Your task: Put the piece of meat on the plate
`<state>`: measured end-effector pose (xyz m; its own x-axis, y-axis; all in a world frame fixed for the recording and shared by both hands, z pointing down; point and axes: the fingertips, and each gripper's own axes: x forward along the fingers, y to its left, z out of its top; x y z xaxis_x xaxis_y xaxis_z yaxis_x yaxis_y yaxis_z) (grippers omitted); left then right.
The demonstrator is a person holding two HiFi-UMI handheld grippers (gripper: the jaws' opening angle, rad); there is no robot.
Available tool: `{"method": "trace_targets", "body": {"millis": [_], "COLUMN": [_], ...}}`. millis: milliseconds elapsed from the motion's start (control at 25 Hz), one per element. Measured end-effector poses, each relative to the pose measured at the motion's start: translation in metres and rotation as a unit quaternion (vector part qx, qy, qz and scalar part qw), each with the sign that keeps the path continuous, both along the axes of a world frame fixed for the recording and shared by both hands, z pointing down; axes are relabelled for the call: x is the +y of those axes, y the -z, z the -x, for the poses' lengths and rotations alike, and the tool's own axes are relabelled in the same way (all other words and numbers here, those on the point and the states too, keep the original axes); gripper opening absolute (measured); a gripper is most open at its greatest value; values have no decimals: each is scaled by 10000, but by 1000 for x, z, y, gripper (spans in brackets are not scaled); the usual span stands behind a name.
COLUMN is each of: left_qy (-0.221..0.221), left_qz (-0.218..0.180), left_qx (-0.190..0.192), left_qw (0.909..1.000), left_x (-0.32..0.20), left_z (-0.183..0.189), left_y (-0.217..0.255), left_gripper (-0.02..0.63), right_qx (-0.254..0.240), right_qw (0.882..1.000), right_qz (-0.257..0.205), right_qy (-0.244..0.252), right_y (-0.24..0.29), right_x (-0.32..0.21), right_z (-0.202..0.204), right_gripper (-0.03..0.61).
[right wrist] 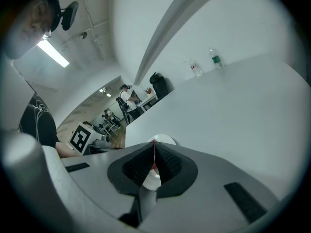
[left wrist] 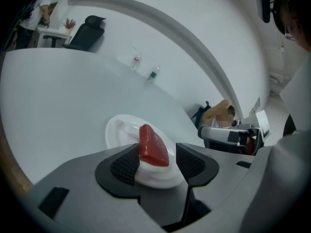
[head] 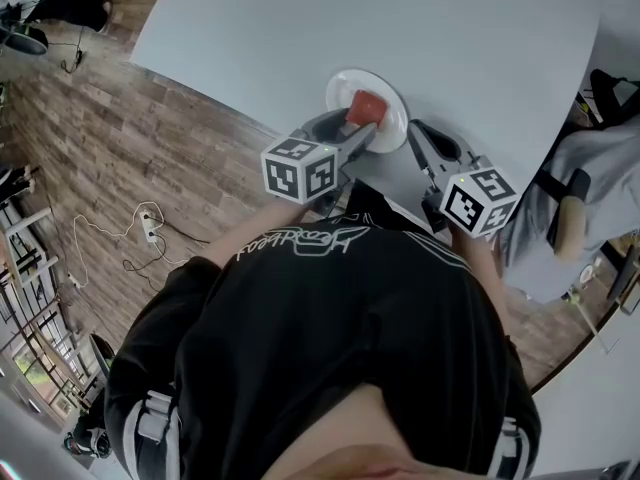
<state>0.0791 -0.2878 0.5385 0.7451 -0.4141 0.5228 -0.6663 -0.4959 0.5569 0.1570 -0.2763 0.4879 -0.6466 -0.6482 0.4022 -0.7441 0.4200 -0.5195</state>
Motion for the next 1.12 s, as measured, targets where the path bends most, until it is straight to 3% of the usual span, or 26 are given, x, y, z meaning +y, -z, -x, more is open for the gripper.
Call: {"method": "trace_targets", "body": {"millis": [160,560,1000,1120], "left_qy": [-111,-57,505,511], "left_qz": [-232,-326,362,409], "left_qx": [-304,-378,441,611], "left_qw": [9992,9987,9971,9960], "left_x": [0,-2,13,21], "left_z": [-1,13,31,35], "left_y": [-3,2,21,29], "left_gripper": [247,261,259,228], "right_qx": [35,92,168,185], "right_qw": [10000,9999,9994,9992], "right_qz": [-14,-42,-293,-354], "right_qy": [-4,-38,36,29], "right_y": [-1,4,21,25], "right_x": [3,10,26,32], "right_z": [-2,5,15,20], "right_gripper": [11,11,11,11]}}
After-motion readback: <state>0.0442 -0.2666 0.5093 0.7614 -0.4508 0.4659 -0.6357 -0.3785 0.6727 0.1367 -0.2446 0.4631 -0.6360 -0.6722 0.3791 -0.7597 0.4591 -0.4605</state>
